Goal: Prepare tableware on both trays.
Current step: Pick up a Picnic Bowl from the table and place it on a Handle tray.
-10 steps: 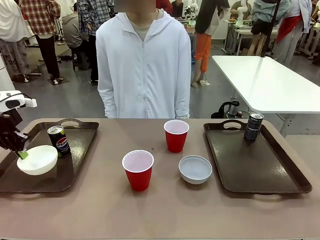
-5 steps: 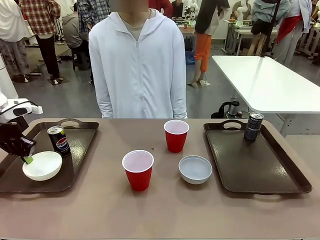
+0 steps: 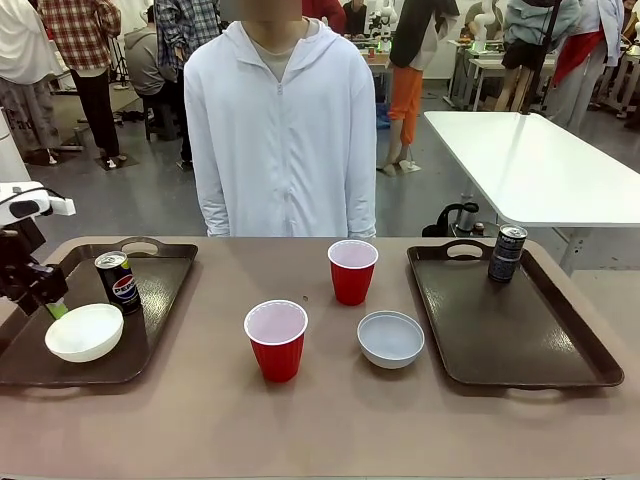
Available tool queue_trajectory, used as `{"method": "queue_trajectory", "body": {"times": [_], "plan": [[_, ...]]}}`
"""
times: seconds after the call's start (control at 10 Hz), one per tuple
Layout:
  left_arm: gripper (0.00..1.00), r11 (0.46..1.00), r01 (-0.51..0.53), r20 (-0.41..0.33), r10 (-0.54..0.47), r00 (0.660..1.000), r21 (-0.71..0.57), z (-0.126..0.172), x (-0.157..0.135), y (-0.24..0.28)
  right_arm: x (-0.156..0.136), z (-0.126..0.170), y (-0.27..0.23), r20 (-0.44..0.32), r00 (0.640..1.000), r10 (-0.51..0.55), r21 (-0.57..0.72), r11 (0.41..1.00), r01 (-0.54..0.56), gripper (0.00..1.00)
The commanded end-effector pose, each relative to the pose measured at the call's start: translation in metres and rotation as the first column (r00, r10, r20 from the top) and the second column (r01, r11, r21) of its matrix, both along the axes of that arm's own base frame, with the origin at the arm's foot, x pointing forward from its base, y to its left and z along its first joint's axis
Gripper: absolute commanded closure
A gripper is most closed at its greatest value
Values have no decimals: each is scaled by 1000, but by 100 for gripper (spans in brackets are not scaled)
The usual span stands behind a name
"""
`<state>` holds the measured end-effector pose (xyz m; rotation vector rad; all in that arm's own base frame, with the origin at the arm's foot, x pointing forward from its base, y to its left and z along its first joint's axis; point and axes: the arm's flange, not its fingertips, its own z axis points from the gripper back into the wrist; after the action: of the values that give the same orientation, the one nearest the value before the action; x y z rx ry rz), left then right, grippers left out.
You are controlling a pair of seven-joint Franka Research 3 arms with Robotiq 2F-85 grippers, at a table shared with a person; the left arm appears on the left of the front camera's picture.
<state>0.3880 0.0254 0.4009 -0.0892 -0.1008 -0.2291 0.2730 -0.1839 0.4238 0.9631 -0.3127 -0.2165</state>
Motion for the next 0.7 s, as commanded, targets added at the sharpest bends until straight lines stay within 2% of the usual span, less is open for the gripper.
{"method": "queue_trajectory", "body": {"times": [0.0,0.3,0.4,0.6], "plan": [[37,995,49,-25,-51,998,-84,20,-26,8,0,0,-1,13,1000,0,12,1000,0,0],[7,993,64,-21,-67,998,-102,47,-42,22,0,0,-1,13,1000,0,12,1000,0,0],[0,992,54,-11,-56,998,-112,51,-43,29,0,0,-1,13,1000,0,12,1000,0,0],[0,989,49,3,-49,999,-138,48,-38,44,0,0,-1,13,1000,0,12,1000,0,0]]}}
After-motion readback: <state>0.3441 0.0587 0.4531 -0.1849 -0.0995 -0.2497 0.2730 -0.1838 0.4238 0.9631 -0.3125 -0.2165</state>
